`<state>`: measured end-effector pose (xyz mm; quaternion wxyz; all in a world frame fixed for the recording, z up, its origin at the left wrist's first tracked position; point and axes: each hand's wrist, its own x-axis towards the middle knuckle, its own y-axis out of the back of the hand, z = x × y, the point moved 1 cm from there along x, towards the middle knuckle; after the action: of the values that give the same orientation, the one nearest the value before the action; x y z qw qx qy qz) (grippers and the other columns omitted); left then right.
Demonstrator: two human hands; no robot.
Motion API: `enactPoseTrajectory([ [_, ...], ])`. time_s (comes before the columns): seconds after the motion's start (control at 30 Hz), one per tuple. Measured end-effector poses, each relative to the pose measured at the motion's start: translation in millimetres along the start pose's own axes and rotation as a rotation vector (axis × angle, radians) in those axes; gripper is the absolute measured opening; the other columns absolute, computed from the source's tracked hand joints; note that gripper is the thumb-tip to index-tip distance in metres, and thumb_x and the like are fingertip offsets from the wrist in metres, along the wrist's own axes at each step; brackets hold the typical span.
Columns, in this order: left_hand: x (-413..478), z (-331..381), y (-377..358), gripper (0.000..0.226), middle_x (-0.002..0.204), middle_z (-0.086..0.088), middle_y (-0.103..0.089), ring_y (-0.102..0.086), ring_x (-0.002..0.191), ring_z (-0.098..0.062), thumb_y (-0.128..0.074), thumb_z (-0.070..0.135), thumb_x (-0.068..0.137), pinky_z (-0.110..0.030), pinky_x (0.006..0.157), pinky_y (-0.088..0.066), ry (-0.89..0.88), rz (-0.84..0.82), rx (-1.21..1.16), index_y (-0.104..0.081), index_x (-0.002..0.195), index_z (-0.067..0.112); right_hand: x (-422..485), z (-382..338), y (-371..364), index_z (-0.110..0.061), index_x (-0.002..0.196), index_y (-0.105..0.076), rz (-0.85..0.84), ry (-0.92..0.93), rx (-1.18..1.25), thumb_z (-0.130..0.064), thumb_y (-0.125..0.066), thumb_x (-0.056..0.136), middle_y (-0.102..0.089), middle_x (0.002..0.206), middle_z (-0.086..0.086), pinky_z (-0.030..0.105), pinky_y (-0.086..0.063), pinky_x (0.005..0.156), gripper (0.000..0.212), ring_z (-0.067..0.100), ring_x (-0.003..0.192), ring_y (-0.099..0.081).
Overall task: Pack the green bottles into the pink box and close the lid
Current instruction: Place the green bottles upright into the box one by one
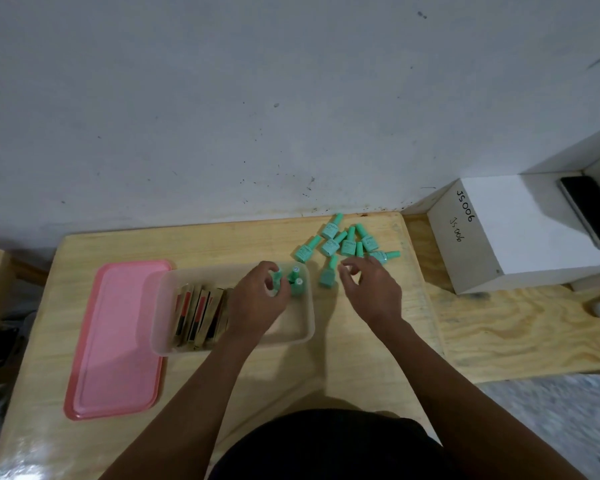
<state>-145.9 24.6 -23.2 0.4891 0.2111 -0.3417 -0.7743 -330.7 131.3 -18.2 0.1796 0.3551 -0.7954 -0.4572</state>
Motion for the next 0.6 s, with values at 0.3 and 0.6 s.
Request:
enactPoseTrajectory([
  [0.3, 11, 84, -40, 0.012, 0.068, 0.011, -0.056, -0.044, 0.054, -0.004, -0.063, 0.032, 0.086, -0.015, 0.051, -0.030, -0.267, 0.041, -0.098, -0.066, 0.087, 0.020, 35, 106, 18, -0.016, 0.111, -0.072, -0.162, -0.509, 0.276, -0.041, -0.060, 0.090, -0.073, 0.103, 0.003, 0.037, -0.052, 0.086, 0.035, 0.023, 0.095, -0.066],
  [0.6, 46, 115, -130, 0.044, 0.110, -0.004, -0.065, -0.062, 0.101, -0.024, -0.054, 0.048, 0.088, -0.035, 0.081, -0.050, 0.170, -0.401, 0.127, -0.058, 0.120, 0.018, 85, 119, 5, -0.010, 0.079, -0.073, -0.197, -0.660, 0.348, -0.061, -0.057, 0.081, -0.073, 0.081, 0.008, 0.036, -0.056, 0.078, 0.054, 0.026, 0.080, -0.069],
])
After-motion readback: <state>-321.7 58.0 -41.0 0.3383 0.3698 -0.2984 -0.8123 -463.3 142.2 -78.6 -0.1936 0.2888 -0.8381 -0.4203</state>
